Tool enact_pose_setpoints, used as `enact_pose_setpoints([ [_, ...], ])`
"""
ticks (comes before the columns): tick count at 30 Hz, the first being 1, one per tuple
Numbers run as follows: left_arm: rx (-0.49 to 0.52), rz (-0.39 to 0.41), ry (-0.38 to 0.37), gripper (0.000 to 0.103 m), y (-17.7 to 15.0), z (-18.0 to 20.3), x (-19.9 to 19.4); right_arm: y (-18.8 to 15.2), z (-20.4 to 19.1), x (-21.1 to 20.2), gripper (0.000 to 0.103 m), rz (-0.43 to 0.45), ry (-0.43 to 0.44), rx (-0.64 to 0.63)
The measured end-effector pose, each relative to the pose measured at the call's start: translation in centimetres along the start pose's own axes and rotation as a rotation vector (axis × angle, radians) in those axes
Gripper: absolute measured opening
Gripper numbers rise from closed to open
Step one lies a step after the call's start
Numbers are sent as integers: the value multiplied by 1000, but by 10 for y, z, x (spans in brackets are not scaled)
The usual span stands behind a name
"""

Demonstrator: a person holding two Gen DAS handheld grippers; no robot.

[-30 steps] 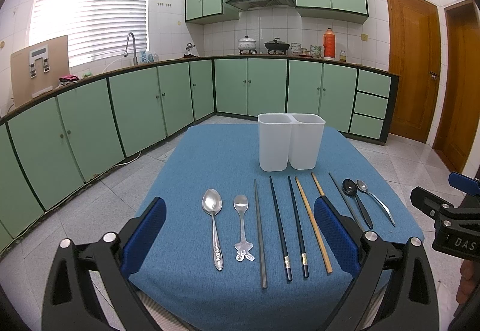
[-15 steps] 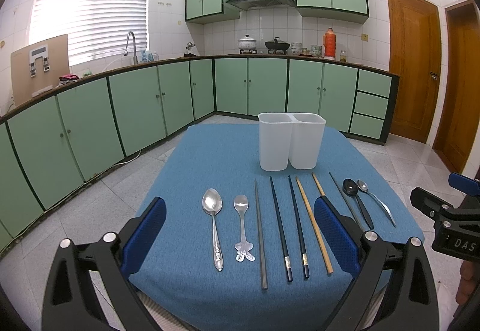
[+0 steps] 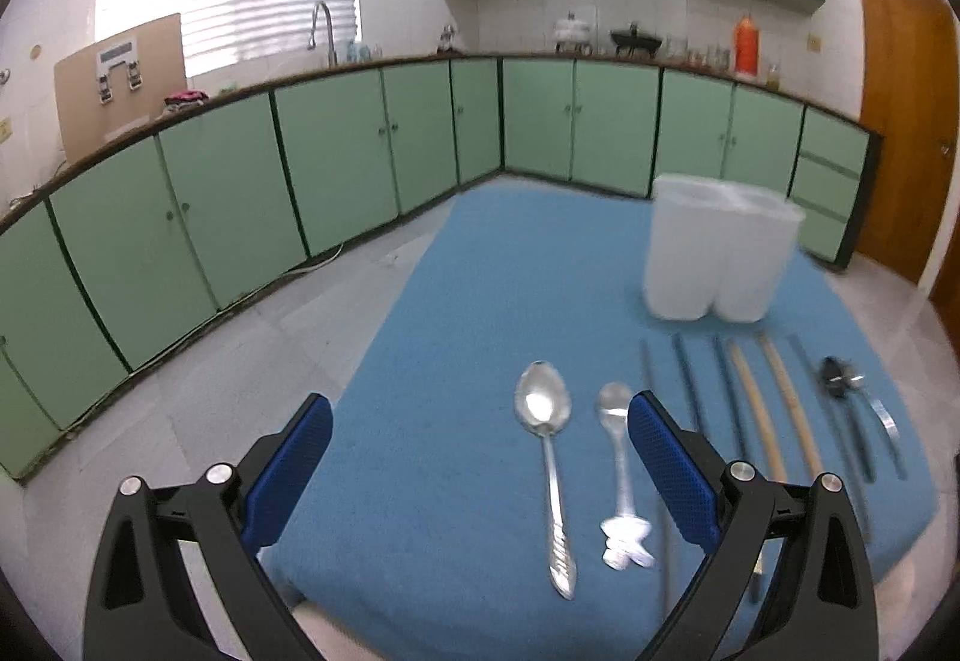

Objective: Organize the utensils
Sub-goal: 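Grasp the ornate silver spoon with the left tool while the right grasps the plain silver spoon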

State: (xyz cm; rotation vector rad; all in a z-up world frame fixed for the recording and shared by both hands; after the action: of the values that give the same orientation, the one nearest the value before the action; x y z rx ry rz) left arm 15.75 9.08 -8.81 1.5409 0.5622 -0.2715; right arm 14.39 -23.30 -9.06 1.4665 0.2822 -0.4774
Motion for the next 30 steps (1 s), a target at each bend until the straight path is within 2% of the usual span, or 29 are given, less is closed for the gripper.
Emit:
enact_pose_setpoints([
  [4, 24, -66, -3, 96, -6, 7, 40, -5, -2, 26, 79, -41, 8, -18],
  [10, 24, -158, -26, 92, -17, 17, 89, -11, -3, 56, 69, -82, 11, -40],
  [17, 16, -235, -22, 83, -28, 19, 127, -16, -7, 75, 67, -108, 26, -45],
  [25, 12, -280, -37, 82, -32, 16, 145, -21, -4, 97, 67, -132, 30, -43],
  [27, -1, -294, -52, 75, -35, 19, 148, -24, 0, 105, 67, -146, 23, -44],
  [30, -5, -283, -68, 63, -34, 20, 149, -29, 4, 116, 59, -180, 46, -39],
])
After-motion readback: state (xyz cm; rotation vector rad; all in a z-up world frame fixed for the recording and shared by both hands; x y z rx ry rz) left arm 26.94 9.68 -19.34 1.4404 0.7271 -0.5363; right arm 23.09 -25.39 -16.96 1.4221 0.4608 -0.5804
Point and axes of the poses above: each gripper's, at about its wrist camera, not at the fingertips, and x roughly the way its jaws point, z to its right, y to its top, the point moved 8 cm from there along x, roughly the way its jaws point, and after that the axes turned 7 degrees about z, right-handed, at the moved point
